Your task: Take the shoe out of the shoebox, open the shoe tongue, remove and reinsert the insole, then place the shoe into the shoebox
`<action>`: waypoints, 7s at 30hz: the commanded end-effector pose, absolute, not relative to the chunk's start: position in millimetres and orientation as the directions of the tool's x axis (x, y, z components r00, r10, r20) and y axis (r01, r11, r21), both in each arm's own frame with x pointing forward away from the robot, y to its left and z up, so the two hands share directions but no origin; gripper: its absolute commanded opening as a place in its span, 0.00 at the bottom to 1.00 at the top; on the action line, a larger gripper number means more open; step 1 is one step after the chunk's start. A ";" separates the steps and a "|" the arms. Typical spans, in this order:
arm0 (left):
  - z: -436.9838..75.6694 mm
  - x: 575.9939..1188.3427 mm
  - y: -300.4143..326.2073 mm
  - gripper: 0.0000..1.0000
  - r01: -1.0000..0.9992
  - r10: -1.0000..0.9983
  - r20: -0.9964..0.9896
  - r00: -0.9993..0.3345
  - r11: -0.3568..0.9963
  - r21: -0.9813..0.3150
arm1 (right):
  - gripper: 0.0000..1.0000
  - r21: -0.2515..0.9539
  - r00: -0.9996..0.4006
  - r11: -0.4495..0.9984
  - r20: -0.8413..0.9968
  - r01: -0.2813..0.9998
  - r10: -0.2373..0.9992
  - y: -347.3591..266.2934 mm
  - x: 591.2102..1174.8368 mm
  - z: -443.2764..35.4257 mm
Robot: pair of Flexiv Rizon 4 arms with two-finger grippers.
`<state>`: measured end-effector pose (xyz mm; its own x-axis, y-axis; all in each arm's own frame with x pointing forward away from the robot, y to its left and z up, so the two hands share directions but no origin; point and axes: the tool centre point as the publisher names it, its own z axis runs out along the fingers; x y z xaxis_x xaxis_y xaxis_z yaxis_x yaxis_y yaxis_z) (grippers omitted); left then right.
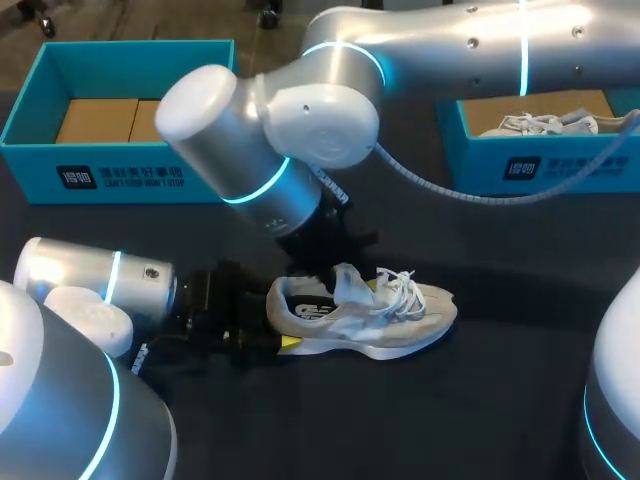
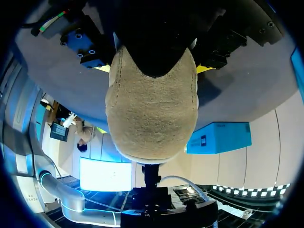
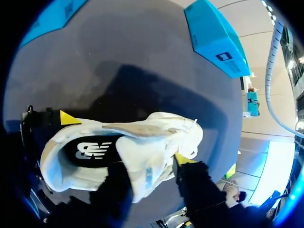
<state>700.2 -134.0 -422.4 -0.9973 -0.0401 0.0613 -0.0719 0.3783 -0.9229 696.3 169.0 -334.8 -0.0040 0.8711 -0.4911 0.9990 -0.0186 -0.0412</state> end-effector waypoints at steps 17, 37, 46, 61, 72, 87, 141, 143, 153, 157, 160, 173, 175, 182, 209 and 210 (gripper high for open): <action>-423.8 698.8 -133.0 0.00 -0.073 -0.043 0.061 -0.997 0.380 -0.922 | 0.00 0.077 0.137 -0.116 -0.383 0.990 0.914 117.6 689.7 -318.1; -423.8 698.8 -133.0 0.00 -0.073 -0.043 0.061 -0.997 0.380 -0.922 | 0.15 0.094 0.107 -0.080 -0.342 0.992 0.934 75.8 694.4 -342.5; -423.8 698.8 -133.0 0.00 -0.073 -0.043 0.061 -0.997 0.380 -0.922 | 0.35 0.091 0.111 -0.085 -0.328 0.992 0.938 61.0 693.5 -362.3; -423.8 698.8 -133.0 0.00 -0.073 -0.043 0.061 -0.997 0.380 -0.922 | 0.59 0.058 0.122 -0.110 -0.328 0.992 0.937 37.0 692.4 -381.5; -423.8 698.8 -133.0 0.00 -0.073 -0.043 0.061 -0.997 0.380 -0.922 | 0.83 0.103 0.103 -0.069 -0.370 0.992 0.923 38.2 701.2 -346.9; -423.8 698.8 -133.0 0.00 -0.073 -0.043 0.061 -0.997 0.380 -0.922 | 0.91 0.174 -0.042 0.133 -0.448 0.976 0.893 77.1 724.2 -288.2; -423.8 698.8 -133.0 0.00 -0.073 -0.043 0.061 -0.997 0.380 -0.922 | 0.00 -0.022 -0.926 0.971 -0.306 0.238 0.220 223.8 725.7 -273.9; -423.8 698.8 -133.0 0.00 -0.073 -0.043 0.061 -0.997 0.380 -0.922 | 0.00 -0.030 -0.933 0.974 -0.294 0.226 0.207 221.3 721.4 -280.5; -423.8 698.8 -133.0 0.00 -0.073 -0.043 0.061 -0.997 0.380 -0.922 | 0.00 -0.045 -0.955 0.978 -0.231 0.203 0.188 214.8 712.0 -305.5; -423.8 698.8 -133.0 0.00 -0.073 -0.043 0.061 -0.997 0.380 -0.922 | 0.00 -0.045 -0.955 0.978 -0.231 0.203 0.188 214.8 712.0 -305.5; -423.8 698.8 -133.0 0.00 -0.073 -0.043 0.061 -0.997 0.380 -0.922 | 0.00 -0.045 -0.955 0.978 -0.231 0.203 0.188 214.8 712.0 -305.5; -423.8 698.8 -133.0 0.00 -0.073 -0.043 0.061 -0.997 0.380 -0.922 | 0.00 0.027 -0.954 0.980 -0.224 0.198 0.199 207.1 701.1 -356.2; -423.8 698.8 -133.0 0.00 -0.073 -0.043 0.061 -0.997 0.380 -0.922 | 0.00 0.019 -0.959 0.981 -0.207 0.191 0.191 204.7 700.8 -358.5; -423.8 698.8 -133.0 0.00 -0.073 -0.043 0.061 -0.997 0.380 -0.922 | 0.00 0.001 -0.977 0.990 -0.160 0.140 0.138 196.3 709.0 -362.6; -423.8 698.8 -133.0 0.00 -0.073 -0.043 0.061 -0.997 0.380 -0.922 | 0.00 -0.028 -0.998 0.999 -0.056 0.042 0.040 197.6 723.2 -367.9; -423.8 698.8 -133.0 0.00 -0.073 -0.043 0.061 -0.997 0.380 -0.922 | 0.00 -0.031 -0.998 0.999 -0.052 0.043 0.041 196.7 720.8 -370.0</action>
<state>700.2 -133.8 -422.4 -0.9973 -0.0405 0.0613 -0.0721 0.3786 -0.9227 719.4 194.6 -363.7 -0.9972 0.0425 -0.0616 0.0442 0.9987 -0.0270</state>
